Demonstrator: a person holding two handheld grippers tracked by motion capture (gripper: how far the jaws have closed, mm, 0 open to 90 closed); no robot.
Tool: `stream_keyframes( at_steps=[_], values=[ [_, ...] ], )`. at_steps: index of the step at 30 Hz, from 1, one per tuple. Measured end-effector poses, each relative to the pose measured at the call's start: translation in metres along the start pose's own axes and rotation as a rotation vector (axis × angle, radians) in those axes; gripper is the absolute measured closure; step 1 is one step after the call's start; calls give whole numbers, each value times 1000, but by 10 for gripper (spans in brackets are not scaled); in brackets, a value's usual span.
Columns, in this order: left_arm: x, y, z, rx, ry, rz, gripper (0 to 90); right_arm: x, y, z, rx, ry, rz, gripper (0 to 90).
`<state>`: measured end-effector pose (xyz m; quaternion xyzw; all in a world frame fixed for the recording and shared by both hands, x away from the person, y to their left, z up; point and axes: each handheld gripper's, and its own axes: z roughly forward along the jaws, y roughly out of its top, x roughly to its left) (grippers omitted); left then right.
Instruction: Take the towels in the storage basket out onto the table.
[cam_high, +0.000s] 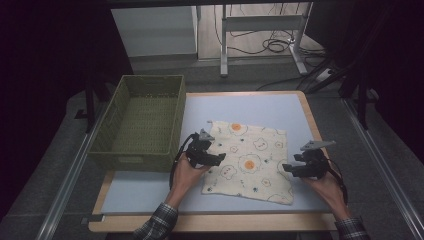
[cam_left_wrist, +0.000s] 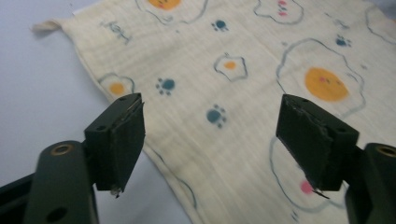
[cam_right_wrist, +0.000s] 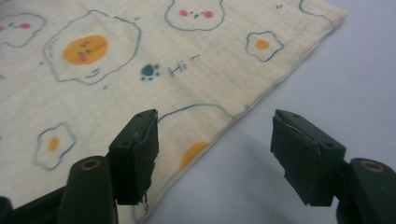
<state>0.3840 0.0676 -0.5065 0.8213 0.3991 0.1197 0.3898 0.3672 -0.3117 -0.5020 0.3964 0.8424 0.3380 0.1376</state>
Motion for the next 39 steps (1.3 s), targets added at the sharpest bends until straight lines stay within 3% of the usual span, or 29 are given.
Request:
stream_keyframes(
  at_steps=[5, 9, 11, 13, 15, 17, 22, 25, 30, 33, 35, 39],
  values=[
    [8, 10, 9, 7, 11, -9, 195, -8, 8, 12, 31, 16, 44, 253],
    [15, 17, 17, 11, 22, -15, 159, -11, 16, 21, 48, -8, 49, 255],
    [19, 20, 21, 17, 27, -16, 133, -12, 20, 24, 54, -29, 8, 286],
    [22, 24, 24, 31, 44, -10, 117, -11, 24, 25, 39, -93, -43, 332],
    [26, 28, 27, 41, 63, -4, 106, -14, 29, 27, 32, -87, -59, 425],
    [29, 31, 29, 41, 68, -7, 102, -19, 34, 29, 14, -79, -48, 472],
    [39, 38, 35, 41, 96, -16, 105, -36, 44, 36, 1, -69, -15, 492],
    [44, 42, 39, 38, 116, -29, 117, -44, 47, 43, 1, -94, -7, 506],
    [51, 51, 46, 48, 159, -20, 210, -58, 52, 50, -24, -90, 77, 539],
    [58, 56, 48, 42, 172, -37, 266, -64, 55, 53, -30, -107, 84, 596],
    [64, 58, 49, 39, 187, -50, 320, -69, 56, 55, -44, -93, 115, 624],
    [77, 61, 53, 33, 189, -96, 422, -77, 59, 59, -53, -100, 134, 652]
  ],
)
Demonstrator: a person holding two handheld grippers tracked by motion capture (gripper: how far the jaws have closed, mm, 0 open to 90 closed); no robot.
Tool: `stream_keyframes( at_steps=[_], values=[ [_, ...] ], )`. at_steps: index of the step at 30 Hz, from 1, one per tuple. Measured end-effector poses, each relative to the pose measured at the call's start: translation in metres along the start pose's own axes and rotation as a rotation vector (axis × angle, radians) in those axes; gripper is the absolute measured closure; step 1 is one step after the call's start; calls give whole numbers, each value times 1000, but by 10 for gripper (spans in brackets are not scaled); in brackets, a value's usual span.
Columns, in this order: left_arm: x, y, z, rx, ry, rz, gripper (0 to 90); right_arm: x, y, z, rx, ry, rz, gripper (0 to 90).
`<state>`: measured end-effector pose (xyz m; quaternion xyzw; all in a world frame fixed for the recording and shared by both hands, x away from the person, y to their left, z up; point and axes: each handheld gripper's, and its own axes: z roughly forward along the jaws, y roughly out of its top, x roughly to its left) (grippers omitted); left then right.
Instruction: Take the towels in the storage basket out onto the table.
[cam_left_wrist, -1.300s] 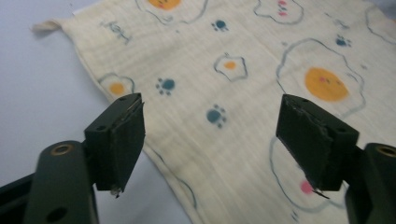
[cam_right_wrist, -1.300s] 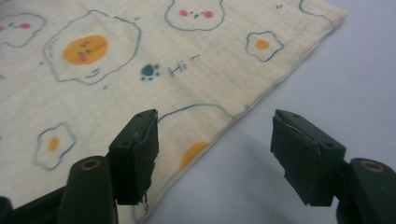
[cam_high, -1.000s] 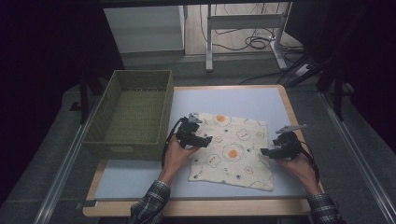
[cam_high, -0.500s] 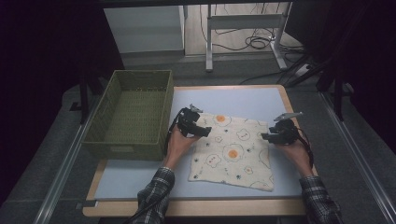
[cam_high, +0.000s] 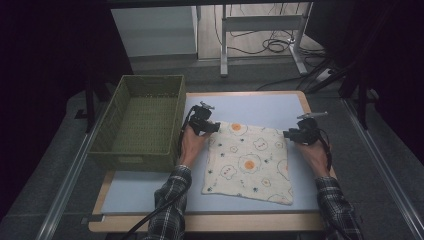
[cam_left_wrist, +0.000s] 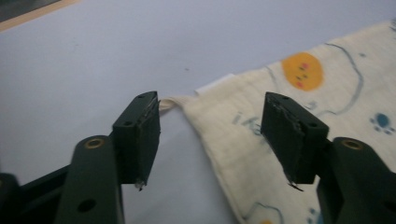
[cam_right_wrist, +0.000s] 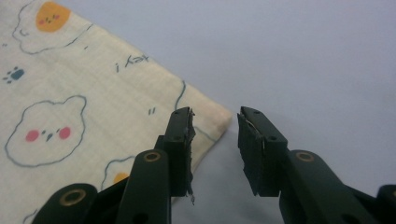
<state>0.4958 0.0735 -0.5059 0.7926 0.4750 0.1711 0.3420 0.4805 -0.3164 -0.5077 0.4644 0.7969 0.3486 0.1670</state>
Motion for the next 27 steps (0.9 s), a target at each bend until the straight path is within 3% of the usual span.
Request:
stream_keyframes(
  at_steps=[3, 7, 11, 12, 14, 18, 22, 27],
  values=[
    [6, 0, 8, 12, 16, -10, 477, -2, 3, 3, -2, -7, 12, 665],
    [10, -3, 19, 11, 1, -28, 486, -1, 7, 10, 12, -14, 8, 665],
    [5, -4, 30, 47, 20, 16, 479, 1, 8, 17, 33, -39, -23, 664],
    [4, -4, 31, 36, 12, 23, 493, 1, 9, 18, 34, -41, -24, 664],
    [2, -4, 32, 31, -19, 14, 603, 2, 12, 19, 49, -46, -32, 679],
    [-5, -6, 31, 24, -46, 35, 859, 5, 13, 19, 73, -19, -15, 844],
    [-7, -4, 29, 3, -10, 65, 884, 7, 17, 19, 77, -39, -27, 860],
    [2, 7, 15, -56, 2, 33, 883, 2, 29, 10, 25, -57, -36, 861]
  ],
)
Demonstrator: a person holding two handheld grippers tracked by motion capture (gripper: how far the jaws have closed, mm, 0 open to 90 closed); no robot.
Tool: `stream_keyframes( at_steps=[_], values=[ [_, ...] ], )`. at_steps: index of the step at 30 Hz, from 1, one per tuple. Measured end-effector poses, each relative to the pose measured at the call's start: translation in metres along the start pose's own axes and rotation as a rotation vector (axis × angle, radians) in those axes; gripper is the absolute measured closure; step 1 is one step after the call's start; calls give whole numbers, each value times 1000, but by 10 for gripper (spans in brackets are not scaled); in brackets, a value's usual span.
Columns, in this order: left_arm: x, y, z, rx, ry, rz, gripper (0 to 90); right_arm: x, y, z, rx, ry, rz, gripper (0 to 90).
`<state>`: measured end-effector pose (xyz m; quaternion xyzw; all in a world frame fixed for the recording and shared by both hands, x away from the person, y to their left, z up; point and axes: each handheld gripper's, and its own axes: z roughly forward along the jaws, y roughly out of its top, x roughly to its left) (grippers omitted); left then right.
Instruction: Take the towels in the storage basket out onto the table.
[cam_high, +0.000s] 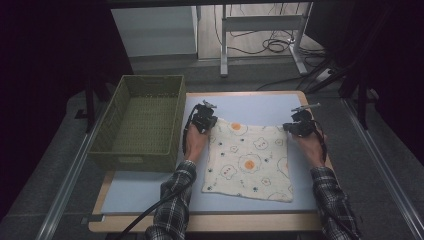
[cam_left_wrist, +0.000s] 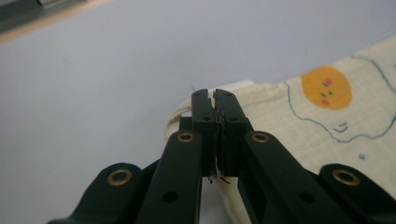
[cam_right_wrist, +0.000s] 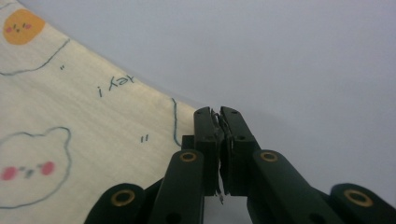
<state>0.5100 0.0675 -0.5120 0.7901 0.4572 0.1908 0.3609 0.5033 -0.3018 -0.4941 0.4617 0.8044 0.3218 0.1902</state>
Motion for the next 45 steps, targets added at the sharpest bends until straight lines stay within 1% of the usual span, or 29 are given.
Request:
stream_keyframes(
  at_steps=[1, 2, 4, 8, 9, 10, 12, 13, 16, 19, 20, 21, 23, 25, 28, 29, 31, 34, 37, 40, 43, 45],
  values=[
    [0, 1, -2, -3, -1, 5, 883, 0, 2, -3, -8, 4, 2, 861],
    [-2, 1, -4, -5, -5, 15, 883, 0, 3, -6, -14, 7, -4, 861],
    [-5, -2, -7, -12, -10, 22, 883, 1, 3, -10, -19, 7, -22, 861],
    [-11, -10, -17, -30, -23, 9, 883, 4, -5, -21, -44, 28, -28, 860],
    [-13, -12, -19, -28, -25, 12, 883, 5, -7, -24, -47, 35, -33, 860],
    [-15, -15, -22, -24, -23, 24, 883, 6, -10, -27, -49, 39, -43, 860],
    [-19, -19, -27, -32, -21, 38, 883, 8, -14, -33, -47, 36, -71, 860],
    [-21, -21, -31, -39, -22, 38, 883, 8, -16, -37, -51, 46, -72, 860],
    [-26, -26, -41, -52, -26, 39, 882, 11, -24, -46, -60, 68, -87, 860],
    [-33, -32, -50, -61, -42, 33, 880, 15, -33, -54, -67, 84, -102, 860],
    [-36, -34, -53, -54, -46, 38, 879, 17, -37, -57, -67, 89, -106, 860],
    [-39, -37, -56, -57, -44, 40, 879, 19, -41, -60, -70, 95, -111, 860],
    [-44, -43, -63, -51, -62, 45, 879, 22, -48, -66, -74, 108, -114, 860],
    [-50, -50, -68, -48, -73, 58, 878, 24, -56, -73, -68, 106, -132, 860],
    [-58, -61, -76, -45, -87, 69, 876, 27, -67, -82, -75, 132, -124, 860],
    [-61, -64, -80, -48, -84, 76, 876, 28, -70, -86, -74, 138, -127, 860],
    [-64, -70, -87, -58, -87, 81, 876, 33, -76, -93, -77, 149, -131, 860],
    [-67, -80, -99, -78, -96, 81, 876, 40, -85, -104, -84, 179, -133, 860],
    [-70, -94, -110, -92, -112, 83, 876, 50, -94, -113, -80, 200, -151, 860],
    [-71, -107, -119, -106, -131, 84, 874, 59, -105, -121, -86, 236, -151, 859],
    [-70, -117, -128, -130, -154, 82, 873, 67, -115, -127, -84, 259, -153, 860],
    [-71, -121, -132, -134, -162, 85, 872, 71, -121, -130, -81, 268, -159, 859]
  ],
)
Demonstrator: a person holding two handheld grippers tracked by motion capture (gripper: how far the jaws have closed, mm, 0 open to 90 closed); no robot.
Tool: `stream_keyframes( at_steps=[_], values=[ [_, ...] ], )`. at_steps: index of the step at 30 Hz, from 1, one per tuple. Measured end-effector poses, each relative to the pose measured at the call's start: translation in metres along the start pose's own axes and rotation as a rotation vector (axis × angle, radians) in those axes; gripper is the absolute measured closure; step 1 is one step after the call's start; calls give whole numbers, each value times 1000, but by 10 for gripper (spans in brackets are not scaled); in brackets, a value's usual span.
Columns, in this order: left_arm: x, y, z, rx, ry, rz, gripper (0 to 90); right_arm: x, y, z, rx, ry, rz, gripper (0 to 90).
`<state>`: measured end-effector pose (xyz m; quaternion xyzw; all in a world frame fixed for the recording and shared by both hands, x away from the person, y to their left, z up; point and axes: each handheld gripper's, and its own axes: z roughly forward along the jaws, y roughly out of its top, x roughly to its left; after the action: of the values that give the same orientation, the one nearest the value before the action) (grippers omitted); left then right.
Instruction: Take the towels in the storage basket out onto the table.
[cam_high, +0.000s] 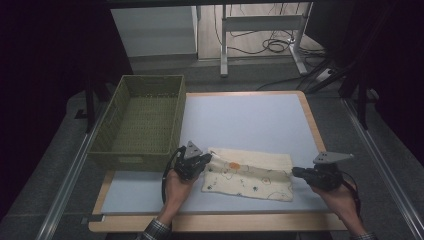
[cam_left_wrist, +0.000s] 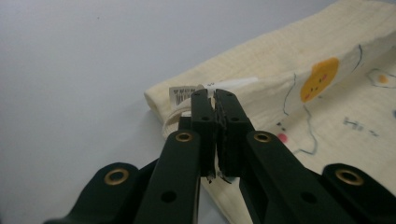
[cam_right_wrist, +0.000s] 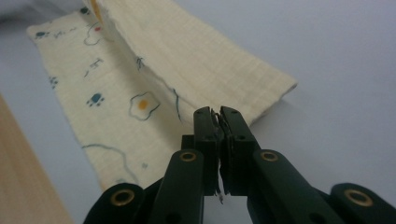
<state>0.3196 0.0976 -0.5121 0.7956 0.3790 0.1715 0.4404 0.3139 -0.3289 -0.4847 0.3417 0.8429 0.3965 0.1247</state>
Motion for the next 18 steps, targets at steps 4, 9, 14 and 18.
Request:
stream_keyframes(
  at_steps=[4, 9, 14, 18],
  values=[
    [-7, -11, -5, 10, -8, 21, 872, 10, -8, -2, 5, 18, -6, 858],
    [-12, -24, -10, 16, -33, 26, 869, 21, -19, -4, 11, 37, -15, 856],
    [-17, -33, -13, 18, -45, 20, 868, 29, -25, -3, 14, 53, -18, 856],
    [-19, -38, -20, 12, -59, 9, 866, 33, -32, -3, 20, 64, -16, 856]
  ],
)
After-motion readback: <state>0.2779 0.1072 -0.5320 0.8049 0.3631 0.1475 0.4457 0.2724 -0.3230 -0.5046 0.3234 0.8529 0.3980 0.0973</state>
